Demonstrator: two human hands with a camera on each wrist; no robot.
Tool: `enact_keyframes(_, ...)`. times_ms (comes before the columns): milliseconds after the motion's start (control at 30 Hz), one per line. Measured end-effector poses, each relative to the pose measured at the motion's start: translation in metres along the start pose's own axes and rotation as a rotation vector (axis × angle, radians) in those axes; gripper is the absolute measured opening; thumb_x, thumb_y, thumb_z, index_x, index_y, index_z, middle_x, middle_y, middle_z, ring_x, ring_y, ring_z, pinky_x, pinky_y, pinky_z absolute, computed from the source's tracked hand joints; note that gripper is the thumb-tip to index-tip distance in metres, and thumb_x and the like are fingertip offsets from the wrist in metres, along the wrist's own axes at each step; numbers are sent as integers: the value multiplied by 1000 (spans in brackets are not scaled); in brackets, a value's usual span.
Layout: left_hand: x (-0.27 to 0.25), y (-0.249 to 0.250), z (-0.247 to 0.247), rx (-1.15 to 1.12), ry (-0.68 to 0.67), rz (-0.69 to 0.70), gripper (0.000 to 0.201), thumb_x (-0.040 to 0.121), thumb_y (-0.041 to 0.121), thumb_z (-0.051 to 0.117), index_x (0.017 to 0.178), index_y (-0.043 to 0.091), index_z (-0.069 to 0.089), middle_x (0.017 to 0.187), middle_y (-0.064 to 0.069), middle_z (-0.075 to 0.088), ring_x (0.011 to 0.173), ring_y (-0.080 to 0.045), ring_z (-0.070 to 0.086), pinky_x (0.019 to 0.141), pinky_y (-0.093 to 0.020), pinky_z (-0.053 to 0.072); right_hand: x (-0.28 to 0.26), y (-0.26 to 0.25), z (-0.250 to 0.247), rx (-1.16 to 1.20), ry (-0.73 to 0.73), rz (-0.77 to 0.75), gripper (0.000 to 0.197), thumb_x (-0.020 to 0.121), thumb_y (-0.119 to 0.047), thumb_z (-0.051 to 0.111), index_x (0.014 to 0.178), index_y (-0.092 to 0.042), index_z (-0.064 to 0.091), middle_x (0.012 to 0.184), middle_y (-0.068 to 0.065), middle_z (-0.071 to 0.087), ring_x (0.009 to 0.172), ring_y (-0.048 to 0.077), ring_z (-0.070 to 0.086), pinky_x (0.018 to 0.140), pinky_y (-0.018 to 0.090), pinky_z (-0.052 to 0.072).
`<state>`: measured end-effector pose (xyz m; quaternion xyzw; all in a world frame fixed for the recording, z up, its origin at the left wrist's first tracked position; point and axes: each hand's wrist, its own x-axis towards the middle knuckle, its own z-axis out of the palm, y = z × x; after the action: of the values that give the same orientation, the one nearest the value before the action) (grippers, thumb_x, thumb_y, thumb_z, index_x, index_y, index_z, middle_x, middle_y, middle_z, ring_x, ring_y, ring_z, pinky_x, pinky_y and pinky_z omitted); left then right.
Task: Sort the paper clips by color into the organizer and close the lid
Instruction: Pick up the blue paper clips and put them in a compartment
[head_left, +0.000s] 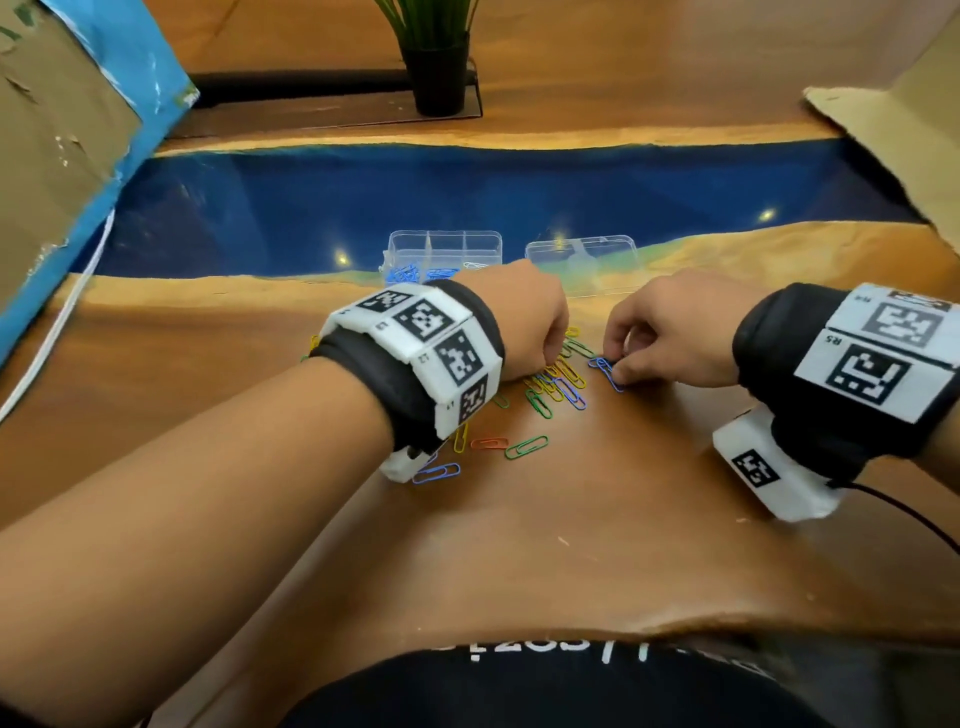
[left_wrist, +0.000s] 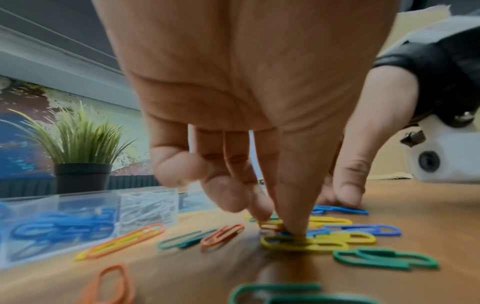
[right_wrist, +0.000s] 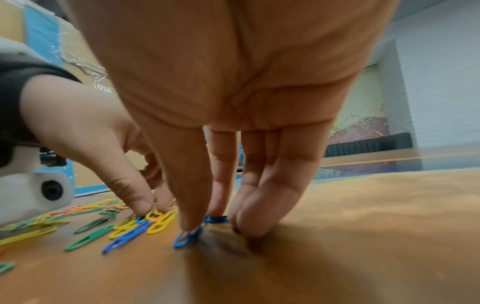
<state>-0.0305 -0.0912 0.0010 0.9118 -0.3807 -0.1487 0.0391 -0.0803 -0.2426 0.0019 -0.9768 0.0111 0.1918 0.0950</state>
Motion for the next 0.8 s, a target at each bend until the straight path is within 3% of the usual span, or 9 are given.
enact_keyframes(133,-4,-3,0,-13,6,9,10,80,17,64,83,26,65,73,9,54,85,-17,57,77,-31,51,2,-6,1,2,13,-19,9,79,-31,70,81,-24,66,67,-12,58,79,16,59,71,25,46)
enact_keyframes(267,-7,-6,-1,-10,6,12,14,83,16,62,93,23,70,82,8,61,82,-12,54,70,-22,40,5,-8,-5,-37,4,-30,13,80,-34,69,85,-23,65,77,-6,63,82,17,59,68,24,42)
enact_keyframes(400,-9,-3,1,42,4,17,17,83,21,65,99,23,71,86,6,64,80,-10,50,70,-22,39,4,-9,-4,-65,-14,-15,17,79,-36,69,87,-20,69,84,-2,69,85,18,62,72,25,46)
enact_keyframes(500,-8,-5,-1,55,-17,21,16,80,24,69,97,23,70,81,8,56,81,-10,50,69,-22,39,1,-9,-1,-68,-8,-18,11,81,-28,66,84,-19,72,83,0,71,82,18,63,73,26,50)
enact_keyframes(667,-8,-11,-2,43,-52,5,9,81,27,69,89,24,70,63,16,46,80,-12,51,70,-23,38,-2,-7,-2,-48,2,-24,10,83,-22,59,83,-19,69,80,-1,67,79,18,59,70,25,47)
enact_keyframes(800,-8,-8,0,89,-42,15,14,82,32,67,94,25,71,80,9,57,82,-11,48,68,-24,34,-4,-10,1,-39,9,-57,6,82,-29,65,84,-23,64,71,-11,57,78,16,56,70,24,44)
